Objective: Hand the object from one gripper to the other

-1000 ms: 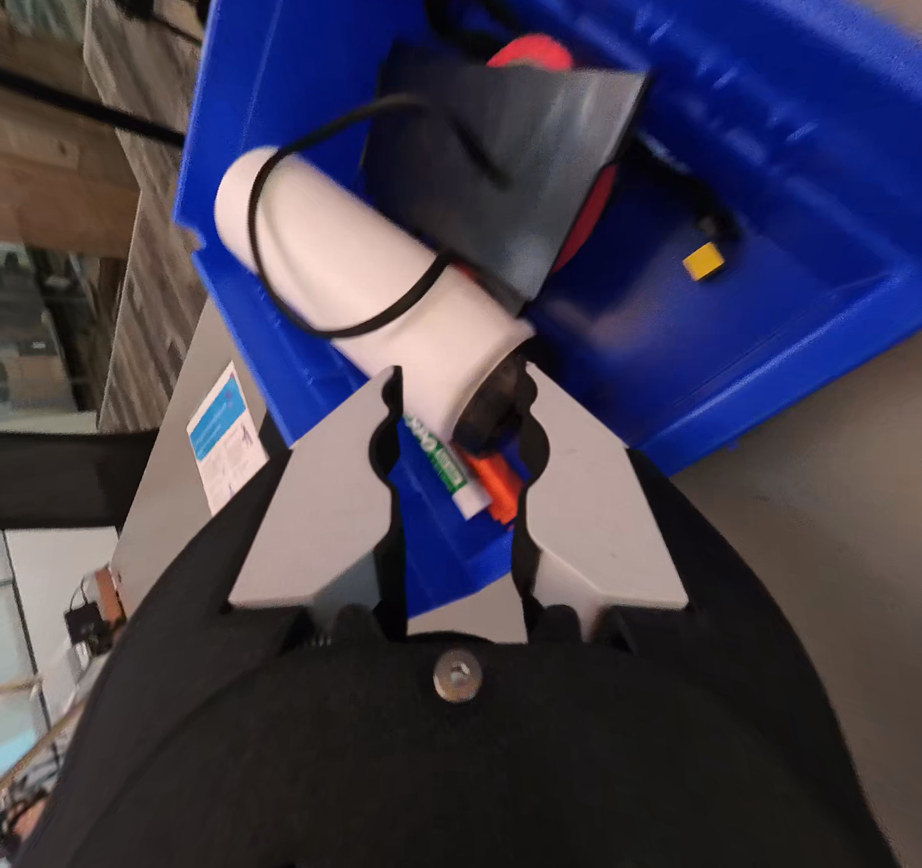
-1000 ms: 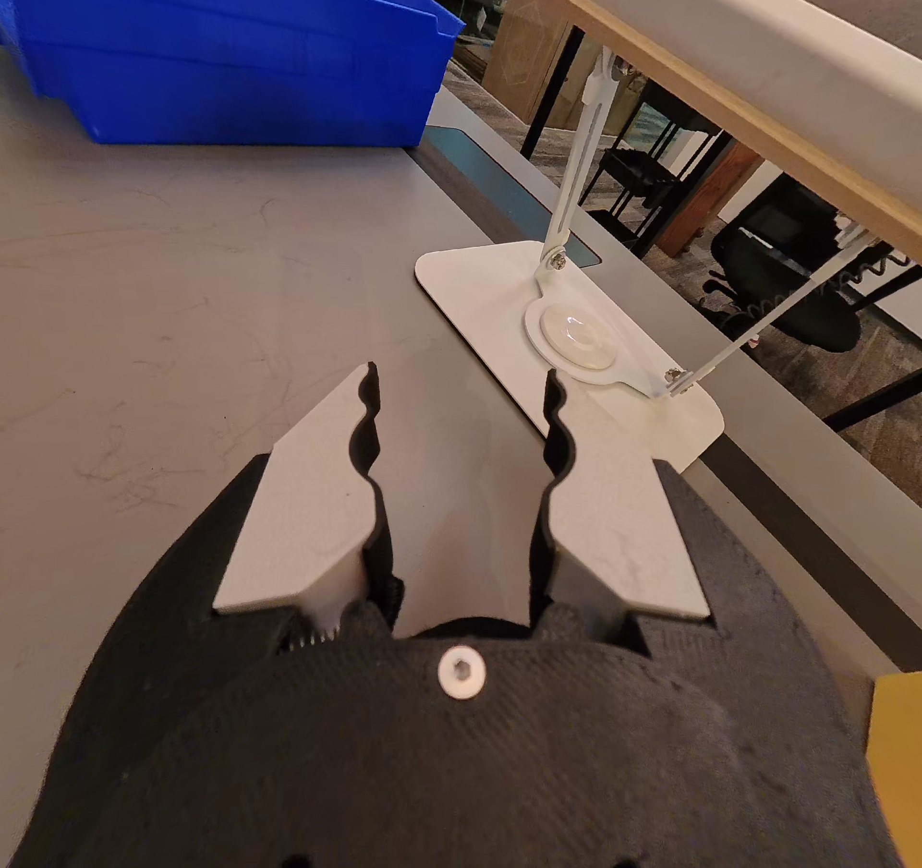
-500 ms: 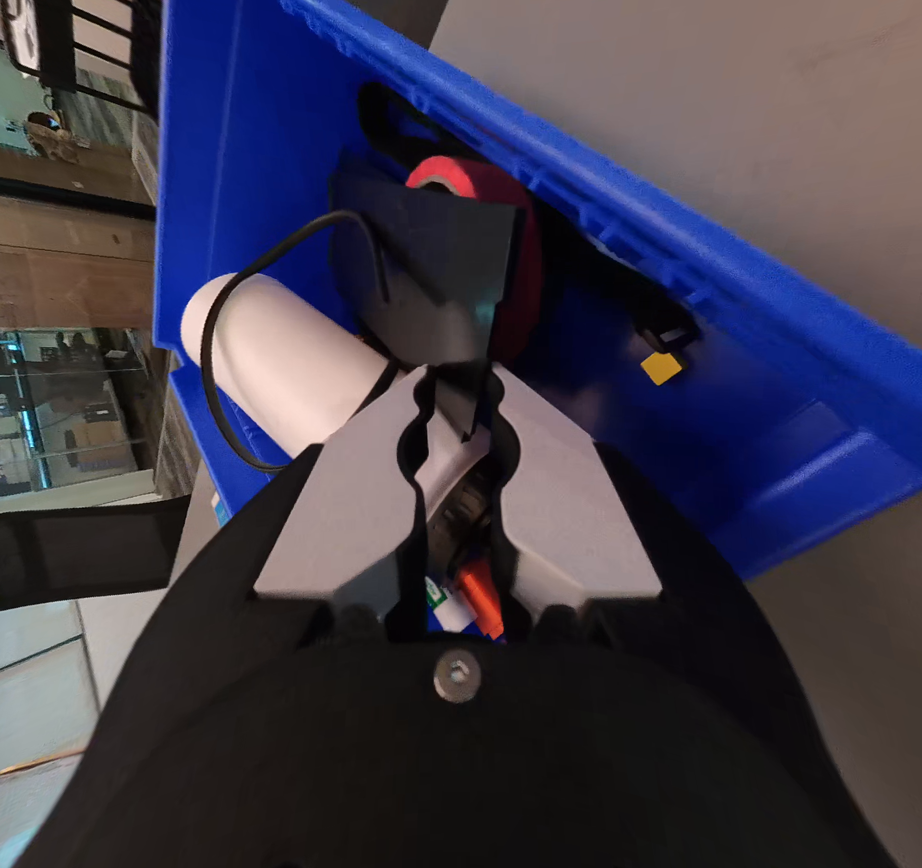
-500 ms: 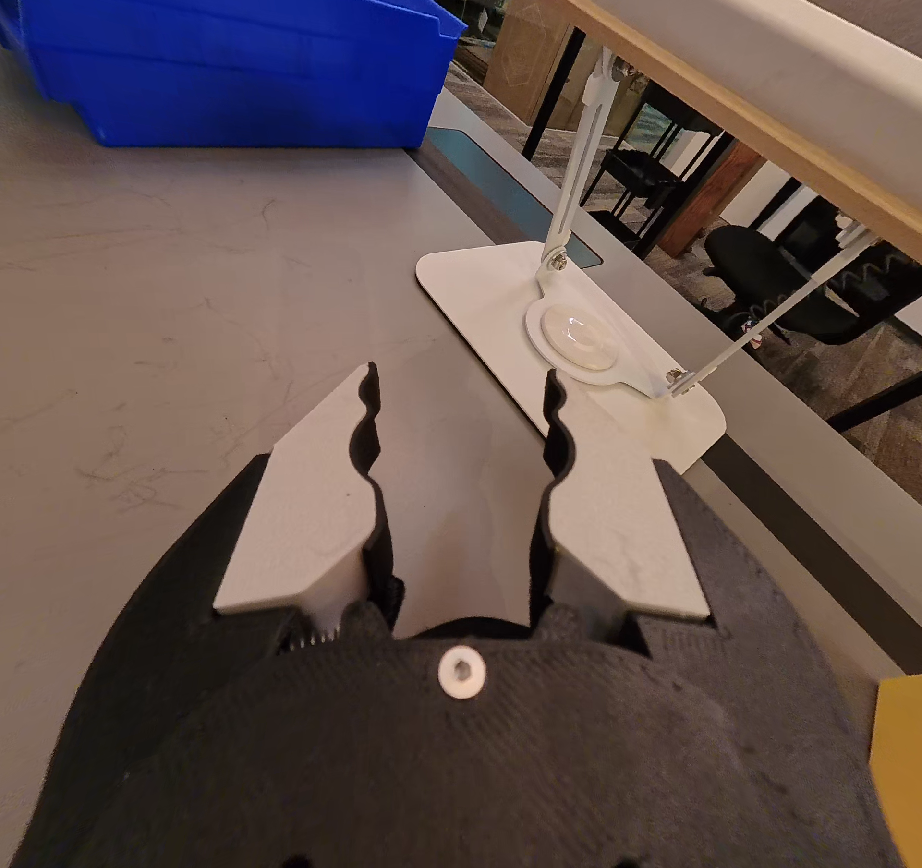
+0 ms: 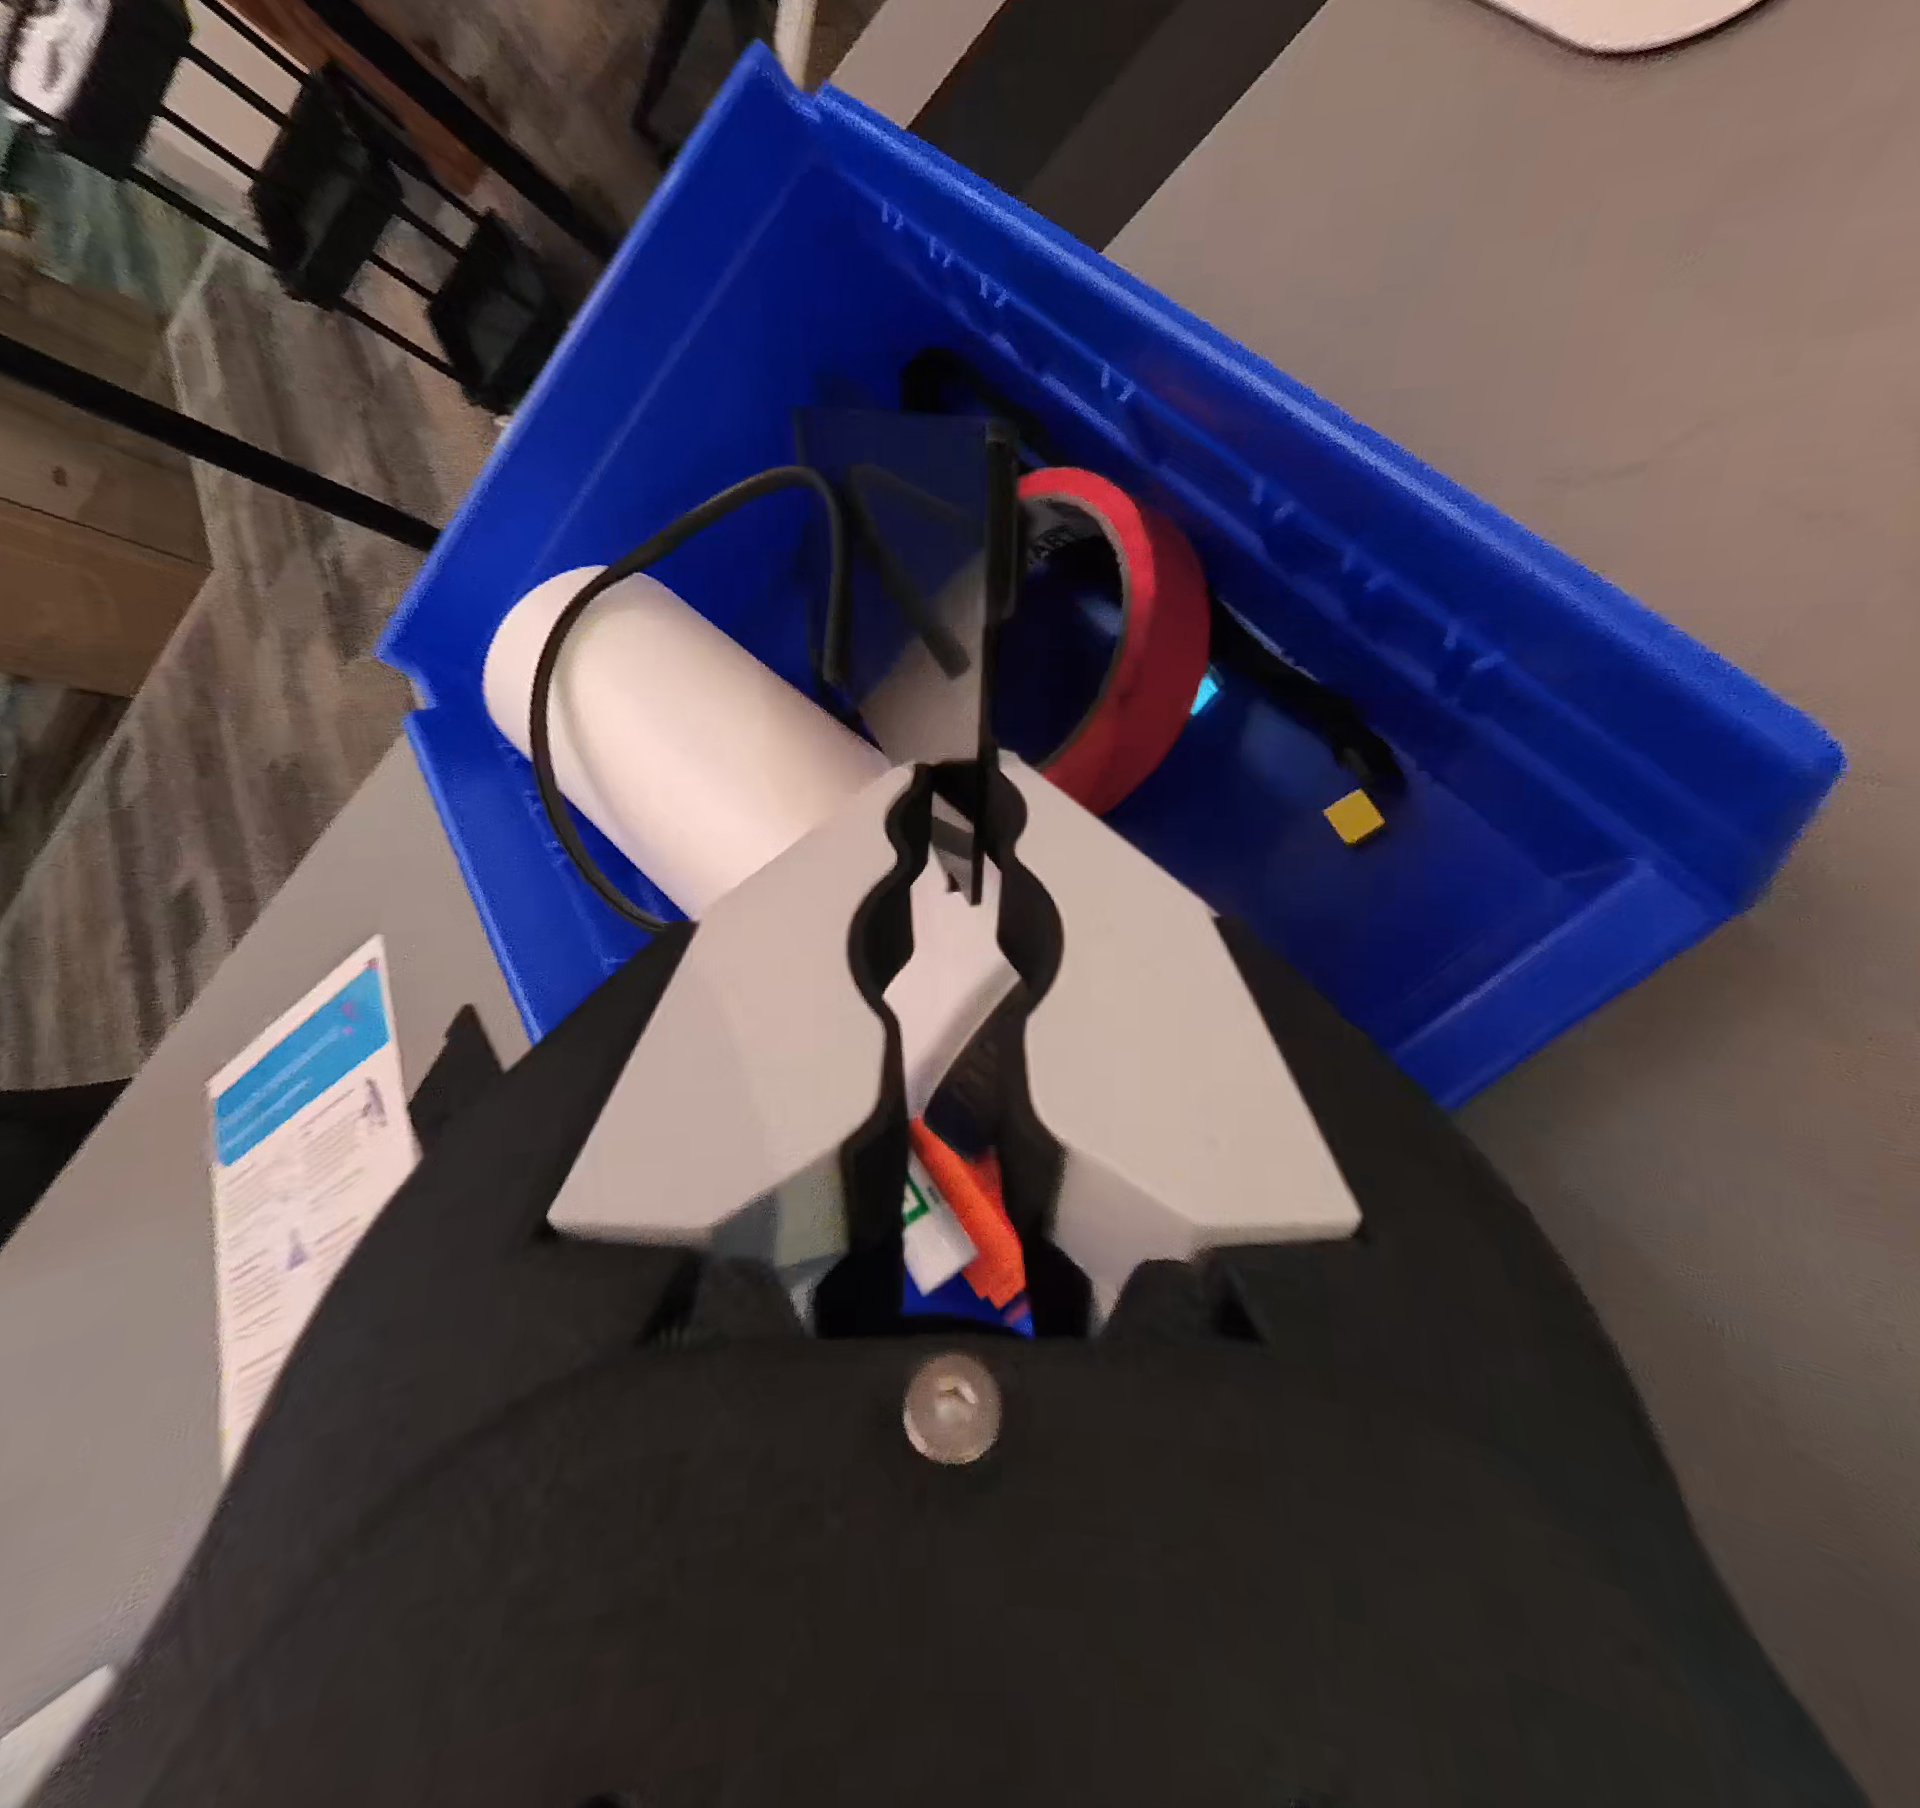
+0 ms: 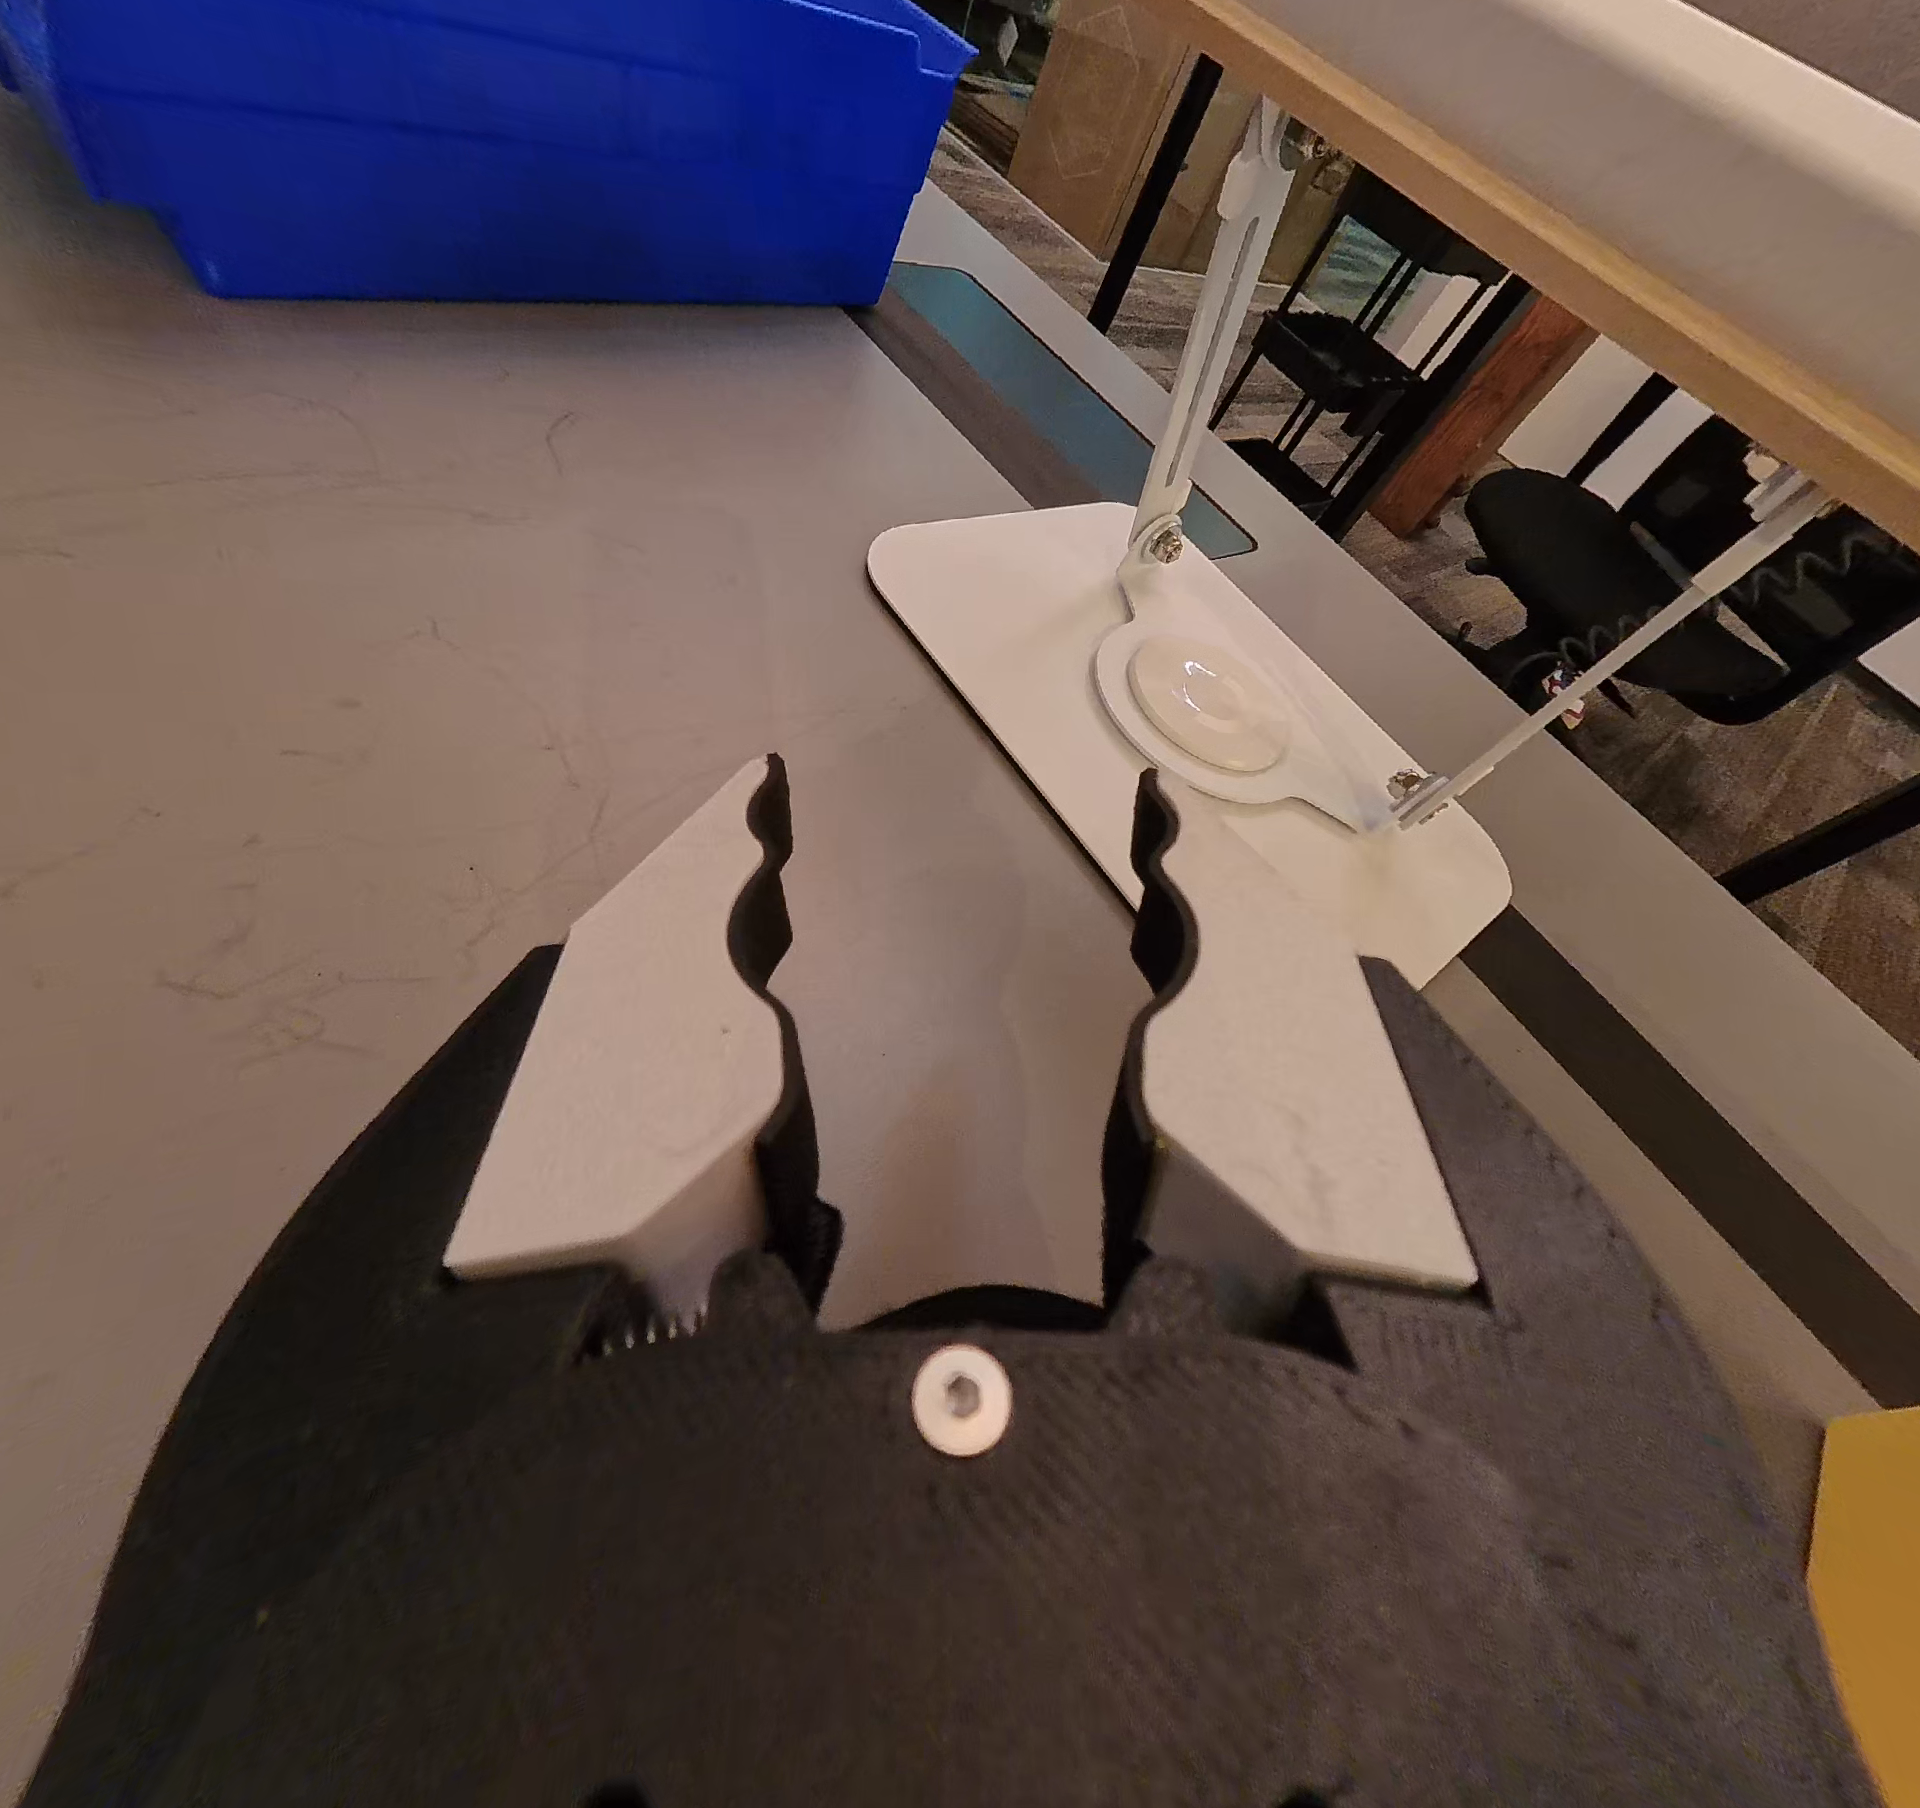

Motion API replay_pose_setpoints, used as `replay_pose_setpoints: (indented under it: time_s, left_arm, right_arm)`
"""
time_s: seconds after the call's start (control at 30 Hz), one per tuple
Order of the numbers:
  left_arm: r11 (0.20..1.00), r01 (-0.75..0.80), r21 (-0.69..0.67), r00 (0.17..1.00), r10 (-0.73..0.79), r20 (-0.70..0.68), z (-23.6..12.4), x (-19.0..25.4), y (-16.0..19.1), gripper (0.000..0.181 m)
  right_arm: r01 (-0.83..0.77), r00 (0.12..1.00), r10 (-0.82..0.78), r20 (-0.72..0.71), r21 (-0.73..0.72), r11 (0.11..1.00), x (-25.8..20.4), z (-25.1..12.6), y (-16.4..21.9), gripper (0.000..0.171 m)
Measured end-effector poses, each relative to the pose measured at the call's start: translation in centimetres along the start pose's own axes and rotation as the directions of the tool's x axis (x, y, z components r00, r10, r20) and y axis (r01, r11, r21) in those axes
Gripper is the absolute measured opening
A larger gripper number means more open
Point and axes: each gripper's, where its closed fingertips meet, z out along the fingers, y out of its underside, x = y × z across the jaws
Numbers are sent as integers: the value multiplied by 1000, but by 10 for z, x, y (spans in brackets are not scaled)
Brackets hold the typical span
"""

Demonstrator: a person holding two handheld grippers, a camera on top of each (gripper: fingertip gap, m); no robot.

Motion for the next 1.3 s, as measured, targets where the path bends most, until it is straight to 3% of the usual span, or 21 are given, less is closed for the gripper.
replay_pose_setpoints:
  time_s: [0.17,0.27,0.5,0.8,1.1,1.3]
  left_arm:
    - [999,-17,-33,993,13,-114,1,17,10,13]
    - [999,-21,-36,997,18,-76,0,13,11,11]
    - [991,122,46,992,-123,17,-13,-18,8,1]
    - [914,347,212,938,-340,-69,-51,-38,-3,1]
    - [847,406,343,914,-372,-162,-106,-33,-37,0]
    - [773,458,439,886,-358,-295,-148,1,-87,0]
  right_arm:
    - [2,1000,-2,0,0,1000,0,0,0,64]
    - [2,1000,-2,0,0,1000,0,0,0,64]
    - [2,1000,-2,1,-1,1000,0,1,0,64]
    - [43,999,-43,-18,15,999,-1,1,-3,67]
    - [100,994,-97,-41,58,993,-6,-1,-13,81]
    - [270,957,-258,-129,85,959,-23,-5,-39,102]
